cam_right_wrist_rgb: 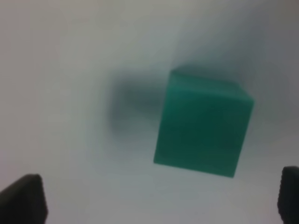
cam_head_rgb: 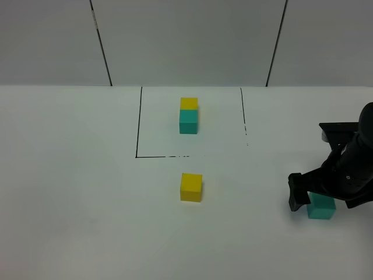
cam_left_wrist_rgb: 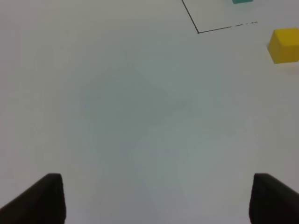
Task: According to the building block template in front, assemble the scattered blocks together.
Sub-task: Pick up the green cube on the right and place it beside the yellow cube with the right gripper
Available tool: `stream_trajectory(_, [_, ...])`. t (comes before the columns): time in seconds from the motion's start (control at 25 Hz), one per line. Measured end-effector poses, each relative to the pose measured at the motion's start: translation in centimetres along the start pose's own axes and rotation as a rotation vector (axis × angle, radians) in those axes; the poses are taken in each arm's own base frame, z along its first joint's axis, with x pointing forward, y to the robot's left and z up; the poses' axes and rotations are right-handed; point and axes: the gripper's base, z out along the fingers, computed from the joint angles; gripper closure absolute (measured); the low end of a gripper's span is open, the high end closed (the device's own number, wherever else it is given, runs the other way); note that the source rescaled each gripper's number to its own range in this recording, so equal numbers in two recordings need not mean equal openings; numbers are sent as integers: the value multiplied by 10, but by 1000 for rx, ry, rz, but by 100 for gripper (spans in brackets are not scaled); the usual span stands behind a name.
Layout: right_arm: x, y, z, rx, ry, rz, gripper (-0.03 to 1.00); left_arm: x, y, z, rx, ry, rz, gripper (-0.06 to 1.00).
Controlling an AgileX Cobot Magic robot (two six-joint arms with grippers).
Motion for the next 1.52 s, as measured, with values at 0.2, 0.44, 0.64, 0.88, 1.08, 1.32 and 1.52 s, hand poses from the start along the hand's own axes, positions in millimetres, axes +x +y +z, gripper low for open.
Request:
stream_trajectory(0.2, [-6, -3, 14, 0, 2, 16, -3, 0, 0, 0, 0, 0, 0, 3])
stream_trajectory(0.44, [-9, -9, 32, -3, 38, 50, -3, 0, 0, 0, 0, 0, 0, 3])
stream_trajectory(0.64, [-11, -12, 38, -3, 31, 64, -3, 0, 0, 0, 0, 0, 0, 3])
stream_trajectory(0.88, [-11, -14, 39, -2, 36, 70, -3, 0, 0, 0, 0, 0, -1, 4])
stream_trajectory(1.08, [-11, -14, 39, -2, 42, 70, -3, 0, 0, 0, 0, 0, -1, 4])
stream_trajectory(1.32, [-10, -14, 39, -2, 43, 70, 18, 0, 0, 0, 0, 0, -1, 4])
stream_trajectory(1.52, [-10, -14, 39, -2, 50, 70, 82, 0, 0, 0, 0, 0, -1, 4])
